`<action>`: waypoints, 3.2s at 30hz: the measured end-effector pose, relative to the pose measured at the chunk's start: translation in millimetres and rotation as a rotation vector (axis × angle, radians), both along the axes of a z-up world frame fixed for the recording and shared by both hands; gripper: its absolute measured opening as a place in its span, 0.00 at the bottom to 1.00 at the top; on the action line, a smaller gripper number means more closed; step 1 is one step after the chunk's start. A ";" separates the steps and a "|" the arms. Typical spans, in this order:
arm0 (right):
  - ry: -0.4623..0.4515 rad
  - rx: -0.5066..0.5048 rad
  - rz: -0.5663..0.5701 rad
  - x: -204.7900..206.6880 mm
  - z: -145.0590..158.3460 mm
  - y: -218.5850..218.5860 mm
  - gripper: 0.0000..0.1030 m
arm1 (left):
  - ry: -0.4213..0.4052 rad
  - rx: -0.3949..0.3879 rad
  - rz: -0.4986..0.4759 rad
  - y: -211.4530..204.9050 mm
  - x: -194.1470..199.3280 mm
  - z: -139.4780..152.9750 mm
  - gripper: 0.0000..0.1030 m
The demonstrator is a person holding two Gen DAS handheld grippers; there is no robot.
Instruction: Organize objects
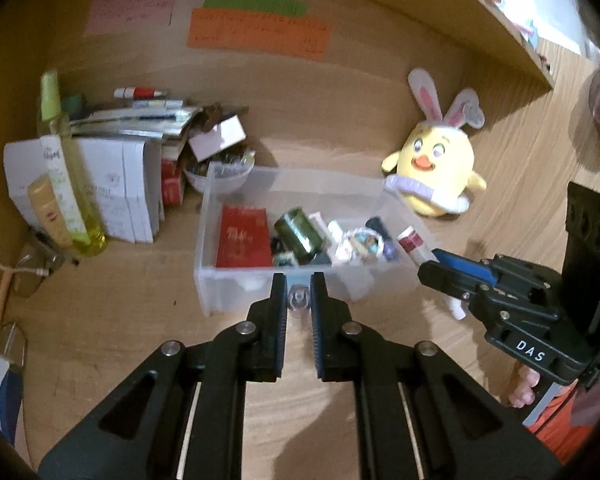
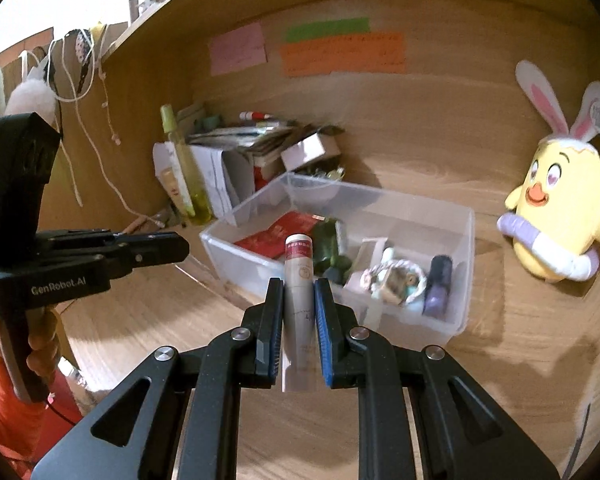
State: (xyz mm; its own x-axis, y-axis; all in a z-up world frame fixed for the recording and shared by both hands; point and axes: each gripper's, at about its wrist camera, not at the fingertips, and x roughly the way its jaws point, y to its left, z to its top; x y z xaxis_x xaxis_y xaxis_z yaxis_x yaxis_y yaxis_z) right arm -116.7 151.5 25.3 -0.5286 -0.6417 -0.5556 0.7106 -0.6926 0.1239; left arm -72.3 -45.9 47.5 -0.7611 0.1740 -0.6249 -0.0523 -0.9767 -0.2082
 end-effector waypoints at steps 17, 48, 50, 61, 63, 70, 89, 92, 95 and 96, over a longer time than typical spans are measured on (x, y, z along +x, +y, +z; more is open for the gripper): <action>0.008 -0.008 -0.078 -52.1 12.2 9.7 0.14 | 0.014 0.047 -0.041 0.0 -41.9 22.7 0.10; -0.057 0.145 -0.079 -108.2 -29.3 -28.0 0.14 | -0.065 0.071 0.010 -1.6 -125.5 4.7 0.10; -0.066 0.160 -0.078 -109.8 -34.6 -29.8 0.14 | -0.079 0.054 0.031 -5.1 -128.8 -3.8 0.10; -0.096 0.192 -0.067 -113.1 -42.9 -32.7 0.15 | -0.140 0.028 0.055 -15.5 -127.0 -34.6 0.19; -0.097 0.191 -0.067 -113.2 -41.6 -32.9 0.17 | -0.141 0.033 0.054 -16.0 -124.6 -35.9 0.21; -0.067 0.166 -0.080 -102.6 -26.4 -27.2 0.36 | -0.105 0.009 0.051 -13.4 -107.1 -30.6 0.38; 0.035 0.073 -0.173 -43.5 4.7 14.2 0.87 | 0.043 -0.135 0.040 17.6 -55.0 -19.2 0.89; 0.022 0.070 -0.188 -39.6 -1.6 17.8 0.87 | 0.029 -0.139 0.040 19.9 -50.4 -27.4 0.90; 0.014 0.070 -0.188 -32.8 -7.6 20.9 0.87 | 0.020 -0.138 0.036 22.1 -46.5 -34.1 0.90; 0.014 0.072 -0.186 -31.1 -8.8 21.1 0.87 | 0.017 -0.134 0.037 22.3 -45.0 -36.0 0.90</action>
State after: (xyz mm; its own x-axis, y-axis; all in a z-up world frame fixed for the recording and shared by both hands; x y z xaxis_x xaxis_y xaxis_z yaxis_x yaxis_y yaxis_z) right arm -147.8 172.6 16.6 -0.6425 -0.4907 -0.5885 0.5705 -0.8191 0.0601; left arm -117.3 -23.7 11.5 -0.7763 0.0614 -0.6274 -0.0181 -0.9970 -0.0752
